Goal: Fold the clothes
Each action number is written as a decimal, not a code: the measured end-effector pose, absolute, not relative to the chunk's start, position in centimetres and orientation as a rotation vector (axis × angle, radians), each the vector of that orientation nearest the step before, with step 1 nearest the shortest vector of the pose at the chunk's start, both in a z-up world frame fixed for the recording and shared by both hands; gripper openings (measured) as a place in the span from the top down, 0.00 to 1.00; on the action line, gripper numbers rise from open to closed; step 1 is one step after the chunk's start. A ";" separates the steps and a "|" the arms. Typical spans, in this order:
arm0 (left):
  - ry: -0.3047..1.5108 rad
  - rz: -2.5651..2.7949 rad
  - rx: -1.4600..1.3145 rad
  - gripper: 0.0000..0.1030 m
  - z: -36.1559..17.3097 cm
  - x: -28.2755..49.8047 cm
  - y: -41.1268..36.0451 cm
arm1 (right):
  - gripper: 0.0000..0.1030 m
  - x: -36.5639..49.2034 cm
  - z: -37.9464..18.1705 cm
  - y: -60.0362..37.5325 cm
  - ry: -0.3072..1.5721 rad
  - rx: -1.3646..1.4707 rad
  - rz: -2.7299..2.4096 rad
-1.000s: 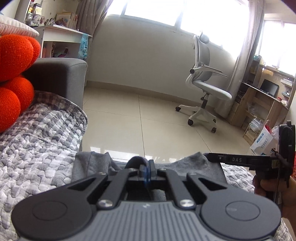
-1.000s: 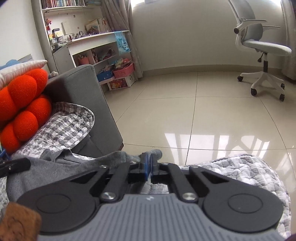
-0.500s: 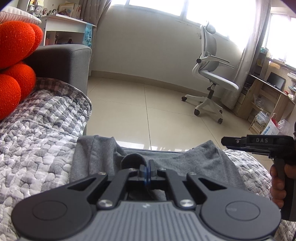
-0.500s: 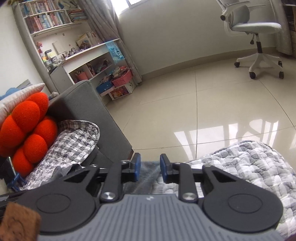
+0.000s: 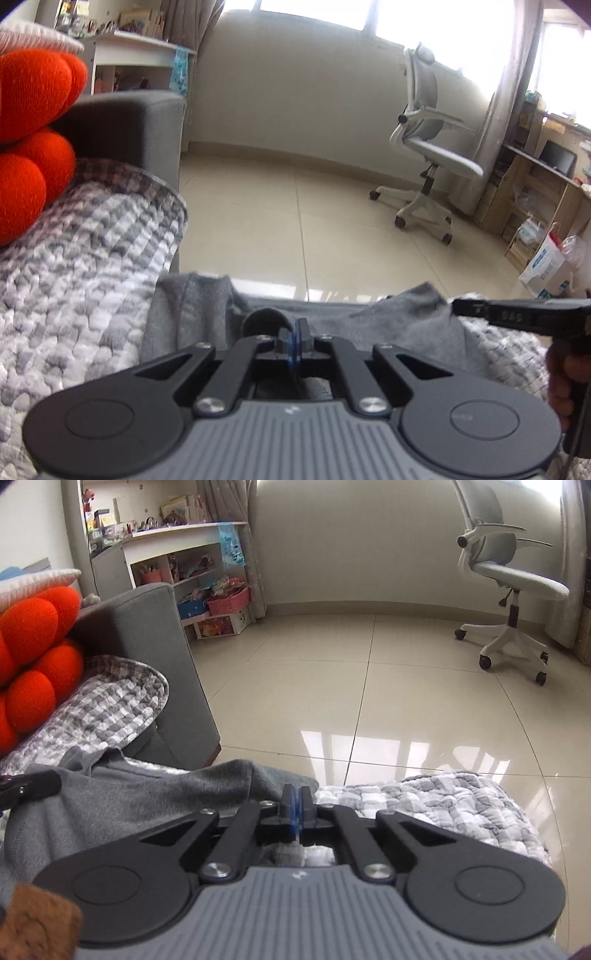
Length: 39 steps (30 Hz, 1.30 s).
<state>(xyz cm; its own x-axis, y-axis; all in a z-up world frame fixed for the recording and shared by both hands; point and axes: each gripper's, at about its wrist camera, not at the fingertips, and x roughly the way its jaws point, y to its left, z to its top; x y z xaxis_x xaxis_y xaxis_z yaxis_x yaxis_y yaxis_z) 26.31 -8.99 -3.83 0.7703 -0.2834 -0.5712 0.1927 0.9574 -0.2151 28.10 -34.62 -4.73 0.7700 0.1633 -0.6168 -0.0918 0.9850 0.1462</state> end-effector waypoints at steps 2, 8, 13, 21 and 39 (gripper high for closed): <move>0.689 -0.242 -0.172 0.97 -4.7 26.8 -8.6 | 0.84 27.2 -3.7 -35.1 0.664 0.162 0.146; 0.623 -0.227 -0.223 0.61 -1.8 26.0 -6.7 | 0.53 23.5 -0.5 -33.2 0.730 0.177 0.288; 0.625 -0.199 -0.264 0.62 0.2 22.8 -4.9 | 0.53 18.2 -2.0 -29.1 0.930 0.143 0.426; 0.649 -0.258 -0.129 0.62 2.4 14.9 -4.1 | 0.53 5.7 -2.5 -23.9 1.115 0.097 0.591; 0.765 -0.491 0.065 0.62 -0.1 -4.2 -6.3 | 0.51 -13.2 -4.5 -18.3 1.112 -0.022 0.509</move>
